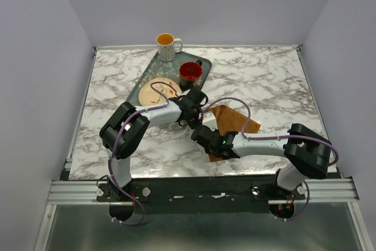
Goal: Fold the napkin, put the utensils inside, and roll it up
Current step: Roll the napkin with the utensil
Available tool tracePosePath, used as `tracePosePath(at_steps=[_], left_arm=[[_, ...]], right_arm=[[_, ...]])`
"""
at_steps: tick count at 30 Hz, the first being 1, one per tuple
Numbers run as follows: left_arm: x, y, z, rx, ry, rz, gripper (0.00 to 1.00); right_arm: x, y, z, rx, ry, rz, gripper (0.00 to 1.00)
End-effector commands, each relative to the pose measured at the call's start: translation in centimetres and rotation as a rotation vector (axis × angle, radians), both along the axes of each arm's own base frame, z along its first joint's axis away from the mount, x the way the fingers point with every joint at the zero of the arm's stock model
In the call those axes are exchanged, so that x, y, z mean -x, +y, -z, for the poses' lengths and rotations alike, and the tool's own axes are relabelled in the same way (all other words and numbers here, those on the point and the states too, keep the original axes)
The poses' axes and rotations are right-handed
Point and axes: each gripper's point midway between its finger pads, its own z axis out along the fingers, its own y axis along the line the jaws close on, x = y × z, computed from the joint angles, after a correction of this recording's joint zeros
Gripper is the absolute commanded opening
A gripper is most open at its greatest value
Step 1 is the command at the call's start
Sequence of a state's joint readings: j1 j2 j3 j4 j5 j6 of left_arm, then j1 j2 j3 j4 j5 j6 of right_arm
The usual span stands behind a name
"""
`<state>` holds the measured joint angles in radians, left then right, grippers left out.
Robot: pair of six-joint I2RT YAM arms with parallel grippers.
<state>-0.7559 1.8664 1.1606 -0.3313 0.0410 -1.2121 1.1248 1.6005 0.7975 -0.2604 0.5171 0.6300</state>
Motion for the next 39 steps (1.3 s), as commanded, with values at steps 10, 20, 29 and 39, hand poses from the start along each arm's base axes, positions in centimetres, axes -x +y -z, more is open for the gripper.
tracePosePath(at_steps=[10,20,29,39], left_arm=[[0.9,0.3,-0.2,-0.029,-0.015,0.093,0.17],[0.0,-0.2,-2.0,-0.001,-0.106,0.171,0.59],[-0.2,0.6,-5.1,-0.001,-0.214,0.259,0.98],[2.4,2.2,-7.8,0.087,-0.333,0.386,0.97]], right_arm=[[4.4,-1.1,3.3,-0.253,0.246,-0.069,0.01],[4.4,-1.4,2.5,-0.453,0.295,-0.061,0.01],[4.6,-1.7,1.8,-0.65,0.361,-0.064,0.0],[4.3,-2.0,-0.4,-0.943,0.453,-0.09,0.01]])
